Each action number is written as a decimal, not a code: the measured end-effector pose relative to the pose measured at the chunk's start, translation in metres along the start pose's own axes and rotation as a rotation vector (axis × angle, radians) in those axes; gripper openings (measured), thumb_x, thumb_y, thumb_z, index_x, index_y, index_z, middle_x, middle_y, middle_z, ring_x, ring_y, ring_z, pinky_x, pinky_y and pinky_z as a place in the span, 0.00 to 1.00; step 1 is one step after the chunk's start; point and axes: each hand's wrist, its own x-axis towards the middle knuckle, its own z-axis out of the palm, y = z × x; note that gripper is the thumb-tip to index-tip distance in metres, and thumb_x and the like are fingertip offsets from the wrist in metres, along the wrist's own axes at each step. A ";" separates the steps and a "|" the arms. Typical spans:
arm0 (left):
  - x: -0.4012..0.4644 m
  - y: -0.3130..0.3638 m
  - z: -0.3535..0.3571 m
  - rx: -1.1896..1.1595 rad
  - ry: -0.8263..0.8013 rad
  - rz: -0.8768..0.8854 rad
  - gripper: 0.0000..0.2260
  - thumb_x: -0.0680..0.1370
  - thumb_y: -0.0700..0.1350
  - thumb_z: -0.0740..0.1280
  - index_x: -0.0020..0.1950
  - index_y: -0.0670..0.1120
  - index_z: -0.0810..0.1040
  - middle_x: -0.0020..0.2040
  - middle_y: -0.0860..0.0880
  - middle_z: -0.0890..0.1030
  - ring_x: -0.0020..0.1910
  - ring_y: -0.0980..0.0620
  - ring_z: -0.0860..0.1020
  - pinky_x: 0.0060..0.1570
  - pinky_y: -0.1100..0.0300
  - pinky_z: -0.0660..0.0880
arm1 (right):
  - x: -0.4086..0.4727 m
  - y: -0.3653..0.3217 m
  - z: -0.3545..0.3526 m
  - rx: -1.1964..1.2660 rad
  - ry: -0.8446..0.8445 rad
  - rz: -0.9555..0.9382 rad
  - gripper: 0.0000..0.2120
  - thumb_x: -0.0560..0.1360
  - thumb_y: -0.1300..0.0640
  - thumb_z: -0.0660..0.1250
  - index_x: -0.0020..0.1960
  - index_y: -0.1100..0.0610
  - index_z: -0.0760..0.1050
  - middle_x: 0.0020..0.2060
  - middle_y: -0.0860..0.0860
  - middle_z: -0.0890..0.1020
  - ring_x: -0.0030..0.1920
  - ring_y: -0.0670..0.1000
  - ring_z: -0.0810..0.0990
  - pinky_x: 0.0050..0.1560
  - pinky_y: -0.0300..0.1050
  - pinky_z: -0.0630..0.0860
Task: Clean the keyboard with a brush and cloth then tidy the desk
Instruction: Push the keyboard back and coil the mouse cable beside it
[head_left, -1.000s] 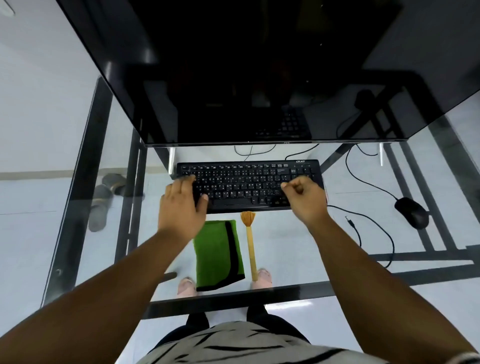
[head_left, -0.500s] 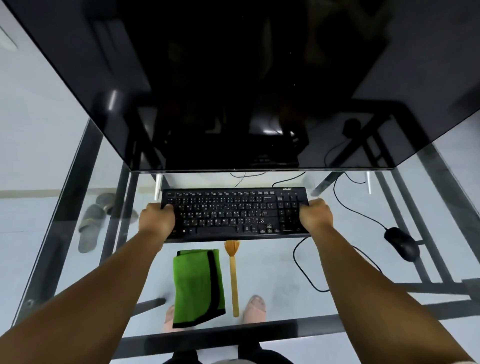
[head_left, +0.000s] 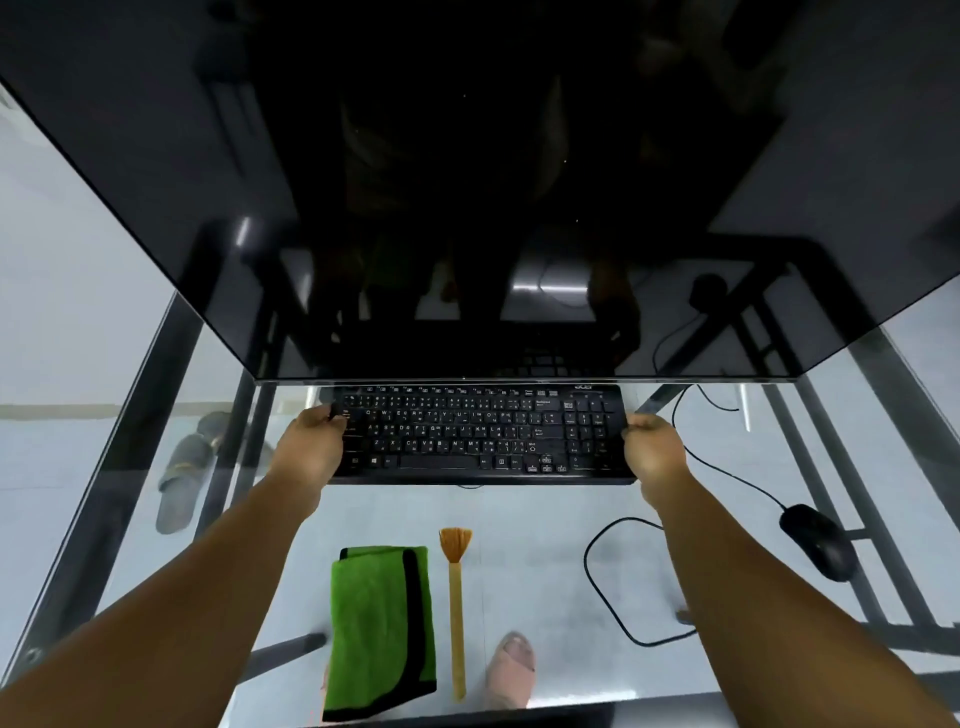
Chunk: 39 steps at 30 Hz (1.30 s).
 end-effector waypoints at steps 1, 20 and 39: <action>0.003 0.002 0.001 -0.013 -0.003 -0.005 0.16 0.82 0.43 0.59 0.70 0.47 0.71 0.57 0.48 0.75 0.52 0.47 0.72 0.52 0.57 0.66 | 0.004 -0.003 0.000 0.013 -0.016 0.005 0.19 0.74 0.69 0.54 0.38 0.51 0.77 0.45 0.61 0.82 0.44 0.56 0.76 0.58 0.62 0.76; 0.008 0.002 0.017 0.000 0.021 0.021 0.16 0.81 0.39 0.59 0.68 0.43 0.72 0.50 0.46 0.77 0.45 0.48 0.72 0.51 0.57 0.64 | 0.029 -0.006 0.012 0.080 -0.135 -0.021 0.18 0.76 0.70 0.55 0.58 0.58 0.77 0.51 0.54 0.83 0.51 0.54 0.81 0.56 0.50 0.79; -0.094 0.000 0.181 0.751 -0.163 0.742 0.30 0.80 0.52 0.60 0.79 0.48 0.52 0.80 0.51 0.48 0.79 0.50 0.48 0.75 0.50 0.51 | 0.027 0.038 -0.102 0.125 0.036 -0.213 0.17 0.76 0.65 0.65 0.61 0.51 0.74 0.50 0.45 0.77 0.49 0.49 0.77 0.48 0.40 0.74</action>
